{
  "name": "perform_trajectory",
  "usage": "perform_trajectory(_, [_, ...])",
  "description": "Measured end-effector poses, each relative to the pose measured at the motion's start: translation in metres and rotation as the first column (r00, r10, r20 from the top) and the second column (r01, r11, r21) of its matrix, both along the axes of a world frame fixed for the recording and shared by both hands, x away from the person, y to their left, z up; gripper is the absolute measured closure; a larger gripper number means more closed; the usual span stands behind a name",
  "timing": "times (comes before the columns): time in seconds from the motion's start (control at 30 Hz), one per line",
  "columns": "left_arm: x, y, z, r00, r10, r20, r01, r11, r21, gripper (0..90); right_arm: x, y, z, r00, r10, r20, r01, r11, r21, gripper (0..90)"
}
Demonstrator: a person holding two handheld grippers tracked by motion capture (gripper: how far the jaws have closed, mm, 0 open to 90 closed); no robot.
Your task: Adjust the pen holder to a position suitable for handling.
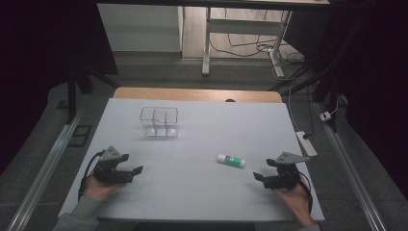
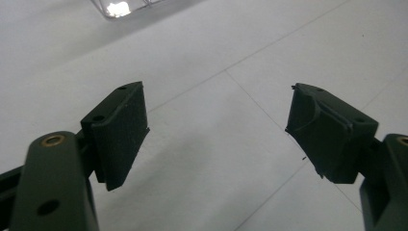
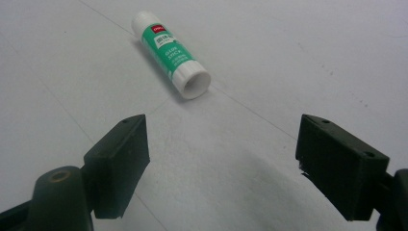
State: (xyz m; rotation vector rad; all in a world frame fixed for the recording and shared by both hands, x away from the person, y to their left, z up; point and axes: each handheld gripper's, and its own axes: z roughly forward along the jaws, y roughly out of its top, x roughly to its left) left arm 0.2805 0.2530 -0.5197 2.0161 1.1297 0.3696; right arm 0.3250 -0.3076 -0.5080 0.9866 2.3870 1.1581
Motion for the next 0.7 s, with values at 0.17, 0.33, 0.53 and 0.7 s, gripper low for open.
perform_trajectory(0.17, [0.006, 0.003, 0.001, 1.0, 0.008, -0.004, -0.008, 0.9999, -0.009, 24.9, 0.0, 0.0, 0.0, 1.0, -0.001, 0.0, 0.001, 1.0, -0.001, 18.9])
perform_trajectory(0.33, [0.014, 0.003, 0.003, 0.9999, 0.016, -0.002, -0.016, 0.9998, 0.007, 27.1, 0.0, 0.0, 0.0, 1.0, 0.002, -0.005, -0.002, 1.0, -0.006, 19.1])
perform_trajectory(0.53, [0.023, 0.002, 0.005, 0.9996, 0.027, -0.001, -0.027, 0.9996, 0.011, 28.6, 0.001, 0.0, -0.001, 1.0, 0.002, -0.007, -0.002, 1.0, -0.004, 19.2])
perform_trajectory(0.7, [0.03, 0.001, 0.005, 0.9996, 0.027, -0.005, -0.027, 0.9995, 0.019, 31.1, 0.001, 0.0, -0.001, 1.0, 0.006, -0.007, -0.006, 1.0, 0.005, 19.3])
